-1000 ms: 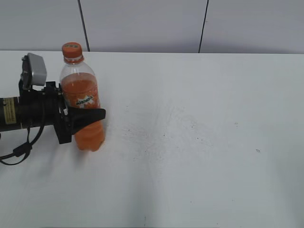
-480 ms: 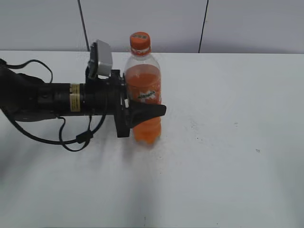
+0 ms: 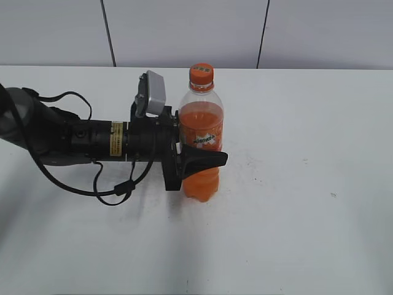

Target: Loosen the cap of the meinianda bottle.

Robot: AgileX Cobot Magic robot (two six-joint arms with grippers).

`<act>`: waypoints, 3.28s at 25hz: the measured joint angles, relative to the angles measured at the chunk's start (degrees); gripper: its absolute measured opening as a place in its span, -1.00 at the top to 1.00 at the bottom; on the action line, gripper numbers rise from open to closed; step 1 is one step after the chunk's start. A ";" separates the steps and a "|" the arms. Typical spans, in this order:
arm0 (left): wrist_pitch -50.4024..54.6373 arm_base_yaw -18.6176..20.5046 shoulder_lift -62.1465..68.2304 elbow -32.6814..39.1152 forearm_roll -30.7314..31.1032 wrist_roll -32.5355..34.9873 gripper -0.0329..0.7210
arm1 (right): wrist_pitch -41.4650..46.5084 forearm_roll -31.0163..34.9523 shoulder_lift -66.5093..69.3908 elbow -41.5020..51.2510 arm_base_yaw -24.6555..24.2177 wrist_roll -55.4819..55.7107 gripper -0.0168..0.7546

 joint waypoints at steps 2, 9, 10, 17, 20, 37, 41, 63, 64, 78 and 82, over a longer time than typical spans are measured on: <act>0.06 0.00 0.00 -0.17 0.38 -0.04 -0.21 | 0.00 0.00 0.00 0.00 0.00 0.00 -0.38; 0.23 0.00 0.00 -0.42 1.89 -0.04 -0.21 | 0.00 0.00 0.00 0.00 0.00 0.00 -0.38; 0.23 0.00 0.00 -0.42 2.07 0.01 -0.21 | 0.00 0.00 0.00 0.00 0.00 0.00 -0.38; 0.08 0.00 0.00 -0.42 2.43 0.01 -0.21 | 0.00 0.00 0.00 0.00 0.00 0.00 -0.38; 0.08 0.00 0.00 -0.42 2.50 0.01 -0.21 | 0.00 0.00 0.00 0.00 0.00 0.00 -0.38; -0.14 0.00 0.00 -0.42 2.80 0.07 -0.21 | -0.41 0.66 16.60 -7.48 0.00 6.23 -0.38; -0.19 0.00 0.00 -0.42 2.82 0.07 -0.21 | -3.46 0.66 26.63 -11.79 0.00 8.18 -0.38; -0.43 0.00 0.00 -0.42 2.82 0.07 -0.21 | 0.31 1.21 76.27 -45.52 0.00 5.64 -0.23; -0.43 0.00 0.00 -0.42 2.82 0.07 -0.21 | 2.35 1.21 77.89 -47.15 0.00 6.76 -0.23; -0.43 0.00 0.00 -0.42 2.73 0.02 -0.21 | 10.30 1.05 90.19 -64.71 16.18 34.84 -0.22; -0.43 0.00 0.00 -0.42 2.70 0.02 -0.21 | 10.30 1.71 93.59 -68.77 23.23 38.90 -0.23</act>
